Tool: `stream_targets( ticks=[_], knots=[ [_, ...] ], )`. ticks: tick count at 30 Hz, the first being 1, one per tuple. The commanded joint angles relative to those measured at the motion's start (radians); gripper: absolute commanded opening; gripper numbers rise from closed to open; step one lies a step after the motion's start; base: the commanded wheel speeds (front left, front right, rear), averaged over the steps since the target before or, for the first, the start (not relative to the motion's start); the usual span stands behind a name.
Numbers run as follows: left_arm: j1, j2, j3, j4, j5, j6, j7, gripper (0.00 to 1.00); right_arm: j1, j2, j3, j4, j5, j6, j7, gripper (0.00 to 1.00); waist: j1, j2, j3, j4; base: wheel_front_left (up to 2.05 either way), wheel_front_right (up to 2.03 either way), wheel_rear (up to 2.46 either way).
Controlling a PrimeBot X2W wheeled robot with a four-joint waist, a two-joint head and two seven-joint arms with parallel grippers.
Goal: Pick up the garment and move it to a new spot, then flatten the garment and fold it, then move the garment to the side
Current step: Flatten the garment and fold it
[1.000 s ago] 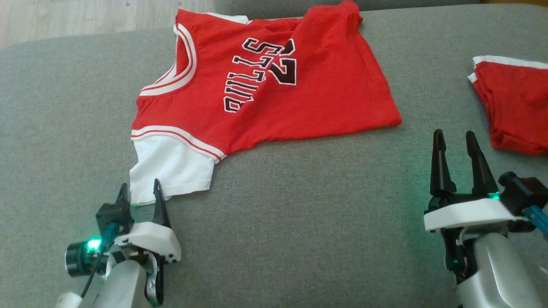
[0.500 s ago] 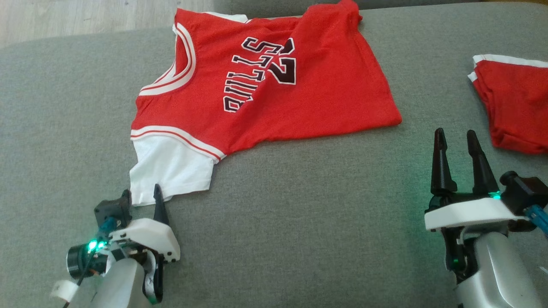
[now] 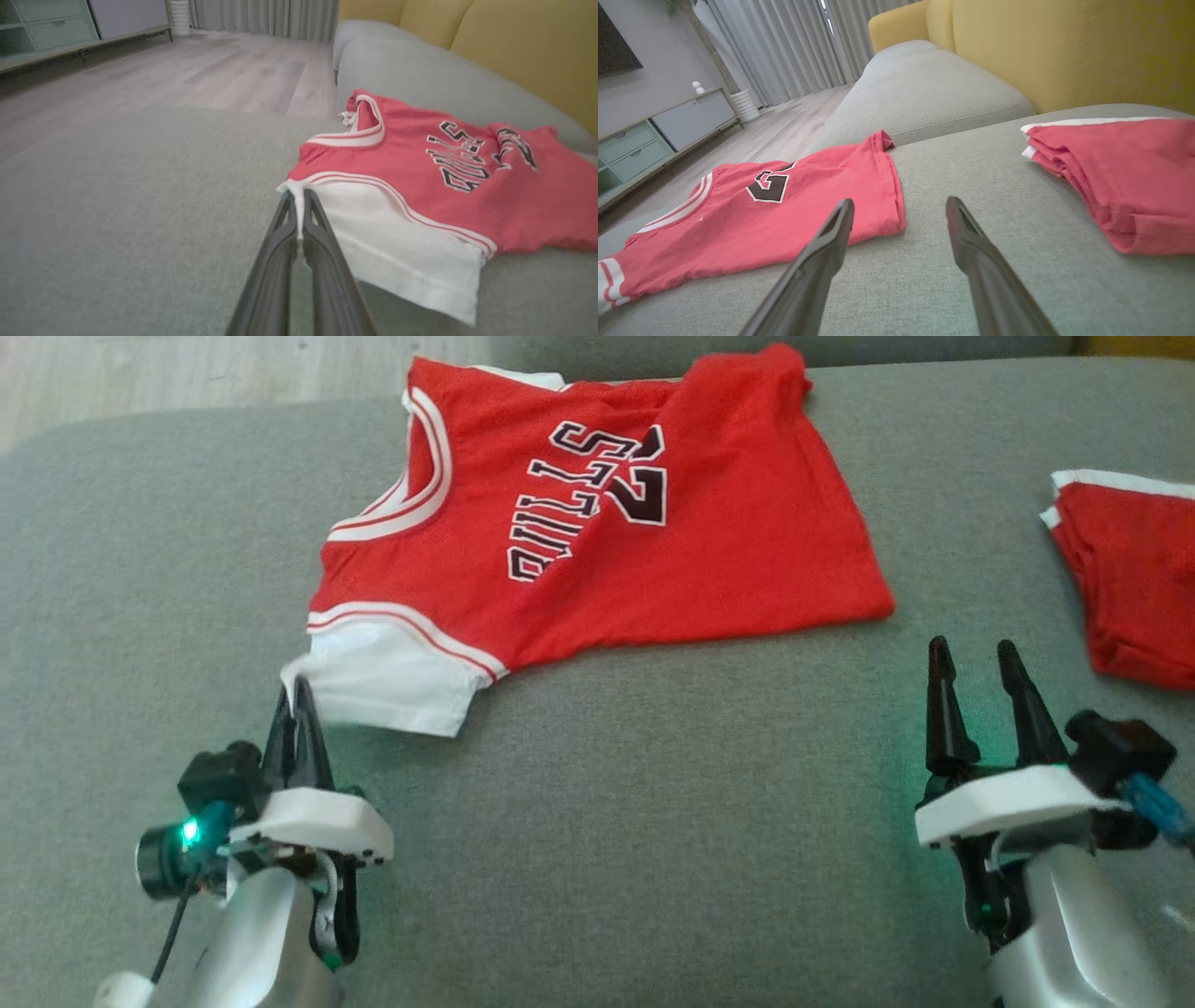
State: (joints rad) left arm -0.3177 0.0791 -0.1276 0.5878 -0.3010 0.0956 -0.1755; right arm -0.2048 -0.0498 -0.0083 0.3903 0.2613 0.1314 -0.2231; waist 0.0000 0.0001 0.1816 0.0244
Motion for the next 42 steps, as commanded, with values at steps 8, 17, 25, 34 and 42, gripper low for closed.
stream_targets(
  ticks=[8, 17, 25, 34, 42],
  knots=[
    [0.012, 0.007, 0.017, -0.195, 0.027, -0.016, -0.082, 0.0, -0.144, 0.0, -0.013, 0.135, 0.081, -0.001, 0.094, 1.0, 0.0, -0.0001, -0.009, 0.046, 0.0, 0.0, 0.0],
    [0.03, -0.001, -0.027, -0.267, 0.059, -0.038, -0.086, 0.0, -0.341, 0.0, -0.038, 0.434, 0.166, -0.001, 0.148, 1.0, 0.0, -0.0001, 0.021, 0.079, 0.0, 0.0, 0.0],
    [0.016, -0.011, -0.056, -0.29, 0.071, -0.05, -0.086, 0.0, -0.474, 0.0, -0.052, 0.667, 0.116, -0.001, 0.16, 1.0, 0.0, -0.0001, 0.052, 0.111, 0.0, 0.0, 0.0],
    [0.011, -0.013, -0.022, -0.293, 0.065, -0.048, -0.086, 0.0, -0.534, 0.0, 0.016, 0.719, 0.062, -0.001, 0.034, 0.0, 0.0, -0.0001, 0.042, 0.092, 0.0, 0.0, 0.0],
    [-0.019, -0.007, 0.056, -0.402, 0.045, -0.079, -0.086, 0.0, -0.514, -0.02, 0.126, 0.455, 0.121, -0.001, -0.032, 0.0, 0.0, -0.0001, -0.007, 0.03, 0.0, 0.0, 0.0]
  ],
)
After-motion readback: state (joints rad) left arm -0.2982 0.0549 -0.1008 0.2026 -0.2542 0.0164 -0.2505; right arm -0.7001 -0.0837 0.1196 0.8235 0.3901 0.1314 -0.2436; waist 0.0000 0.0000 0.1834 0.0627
